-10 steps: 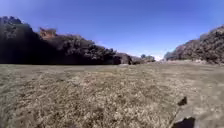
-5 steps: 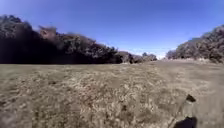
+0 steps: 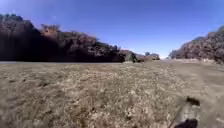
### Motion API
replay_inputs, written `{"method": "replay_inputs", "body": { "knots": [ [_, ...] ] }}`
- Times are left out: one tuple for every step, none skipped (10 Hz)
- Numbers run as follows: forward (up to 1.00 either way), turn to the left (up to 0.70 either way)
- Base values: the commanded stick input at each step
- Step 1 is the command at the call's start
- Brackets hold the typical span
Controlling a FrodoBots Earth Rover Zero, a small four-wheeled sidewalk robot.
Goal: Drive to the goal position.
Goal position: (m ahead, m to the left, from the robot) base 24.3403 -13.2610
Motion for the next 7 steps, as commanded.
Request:
{"method": "replay_inputs", "body": {
  "knots": [
    [1.0,0.0],
    [1.0,0.0],
    [1.0,0.0],
    [1.0,-0.37],
    [1.0,-0.4],
    [1.0,-0.4],
    [1.0,-0.4]
  ]
}}
